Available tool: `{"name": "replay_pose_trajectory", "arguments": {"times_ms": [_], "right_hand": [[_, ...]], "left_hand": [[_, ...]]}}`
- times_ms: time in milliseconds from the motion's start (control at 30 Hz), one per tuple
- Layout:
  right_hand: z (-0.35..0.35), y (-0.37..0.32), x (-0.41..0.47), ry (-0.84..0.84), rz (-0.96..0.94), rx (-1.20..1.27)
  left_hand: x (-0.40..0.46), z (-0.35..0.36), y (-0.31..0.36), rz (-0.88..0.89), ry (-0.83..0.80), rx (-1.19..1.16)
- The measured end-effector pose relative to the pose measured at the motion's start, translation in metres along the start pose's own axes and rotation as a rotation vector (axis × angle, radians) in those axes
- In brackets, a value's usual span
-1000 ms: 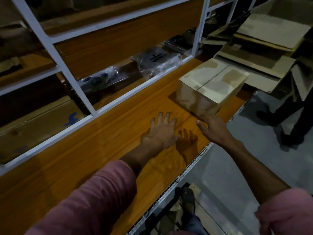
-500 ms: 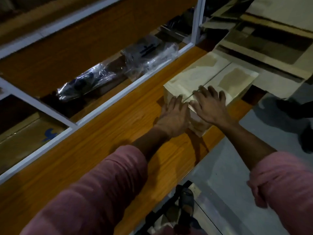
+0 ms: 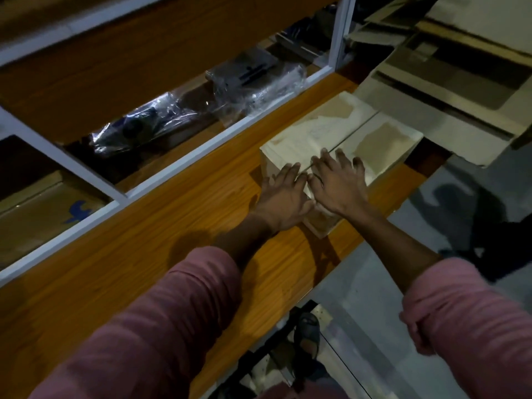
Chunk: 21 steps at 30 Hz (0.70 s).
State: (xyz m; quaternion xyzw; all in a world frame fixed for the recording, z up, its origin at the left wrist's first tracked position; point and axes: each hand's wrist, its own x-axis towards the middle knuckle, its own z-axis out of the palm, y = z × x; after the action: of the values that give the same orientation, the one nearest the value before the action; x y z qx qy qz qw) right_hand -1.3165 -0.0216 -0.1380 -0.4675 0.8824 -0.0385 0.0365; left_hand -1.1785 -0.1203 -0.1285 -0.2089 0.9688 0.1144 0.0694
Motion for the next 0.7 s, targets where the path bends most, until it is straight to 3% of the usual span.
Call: {"name": "replay_pose_trajectory", "arguments": {"times_ms": [200, 367, 467, 600, 700], "right_hand": [[0.014, -0.097, -0.052, -0.032, -0.016, 0.011], [0.024, -0.219, -0.100, -0.088, -0.094, 0.004], [0.026, -0.298, -0.139, -0.111, -0.172, 0.022], [0.026, -0.389, -0.170, -0.156, -0.393, 0.081], [0.014, -0.429, -0.172, -0.180, -0.494, 0.293]], "left_hand": [[-0.100, 0.014, -0.062, -0.013, 0.057, -0.041], [-0.210, 0.017, -0.126, -0.156, 0.079, -0.081], [-0.281, 0.023, -0.164, -0.299, 0.153, -0.110], [-0.361, 0.015, -0.209, -0.617, 0.223, -0.154], [-0.398, 0.010, -0.239, -0.818, 0.263, -0.079]]}}
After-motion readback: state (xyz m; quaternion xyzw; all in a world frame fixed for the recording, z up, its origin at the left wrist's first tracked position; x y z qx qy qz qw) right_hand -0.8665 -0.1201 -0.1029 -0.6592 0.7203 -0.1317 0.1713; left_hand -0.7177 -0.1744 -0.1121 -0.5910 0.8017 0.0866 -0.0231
